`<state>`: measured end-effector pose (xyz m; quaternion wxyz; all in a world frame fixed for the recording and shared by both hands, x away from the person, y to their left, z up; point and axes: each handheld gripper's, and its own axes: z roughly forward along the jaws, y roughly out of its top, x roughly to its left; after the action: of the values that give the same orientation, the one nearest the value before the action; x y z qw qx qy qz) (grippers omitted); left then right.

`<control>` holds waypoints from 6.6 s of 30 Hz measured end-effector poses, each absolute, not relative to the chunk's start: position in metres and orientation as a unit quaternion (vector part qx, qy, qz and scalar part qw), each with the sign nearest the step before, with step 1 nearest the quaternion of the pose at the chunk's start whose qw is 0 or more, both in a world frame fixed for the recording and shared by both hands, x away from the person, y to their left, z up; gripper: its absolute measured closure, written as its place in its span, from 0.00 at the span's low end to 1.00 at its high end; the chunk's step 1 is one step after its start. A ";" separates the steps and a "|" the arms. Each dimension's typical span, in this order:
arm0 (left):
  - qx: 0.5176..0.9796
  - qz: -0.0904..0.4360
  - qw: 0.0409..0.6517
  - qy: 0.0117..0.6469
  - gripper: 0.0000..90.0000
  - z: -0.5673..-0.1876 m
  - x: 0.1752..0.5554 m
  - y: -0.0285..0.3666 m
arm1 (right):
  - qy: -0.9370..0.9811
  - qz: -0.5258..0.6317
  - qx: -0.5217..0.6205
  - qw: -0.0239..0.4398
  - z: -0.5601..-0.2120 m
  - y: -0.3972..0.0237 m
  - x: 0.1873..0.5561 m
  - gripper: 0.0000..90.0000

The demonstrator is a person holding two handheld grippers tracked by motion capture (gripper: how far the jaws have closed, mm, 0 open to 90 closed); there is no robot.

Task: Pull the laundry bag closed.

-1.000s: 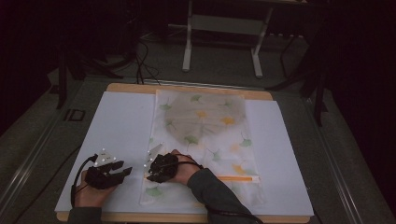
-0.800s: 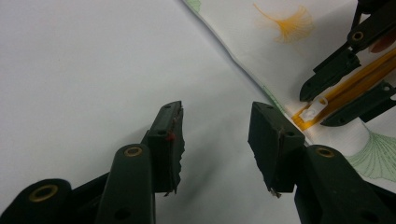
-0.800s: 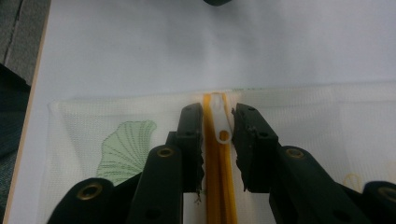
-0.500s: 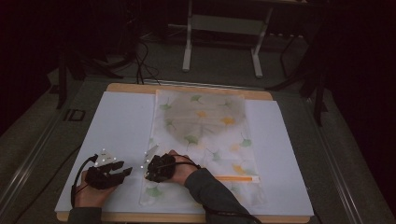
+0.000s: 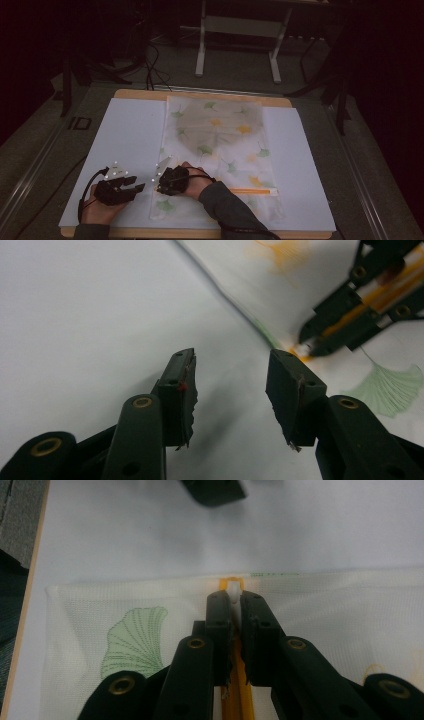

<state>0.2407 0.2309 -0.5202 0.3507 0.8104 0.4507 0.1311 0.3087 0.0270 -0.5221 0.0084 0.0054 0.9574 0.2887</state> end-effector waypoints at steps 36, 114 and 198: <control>0.821 -0.022 0.368 0.436 0.62 -0.532 0.249 0.192 | 0.953 0.303 0.003 0.025 -0.507 0.007 0.304 0.93; 0.795 -0.069 0.421 0.432 0.99 -0.535 0.252 0.199 | 0.961 0.273 -0.002 0.038 -0.519 -0.005 0.300 0.94; 0.778 -0.068 0.452 0.431 0.99 -0.526 0.249 0.209 | 0.972 0.227 0.008 0.065 -0.515 -0.047 0.304 0.95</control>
<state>0.2488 0.2086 -0.5264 0.4523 0.7780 0.4307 -0.0678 0.3041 -0.0474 -0.5153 0.0652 0.0083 0.9716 0.2273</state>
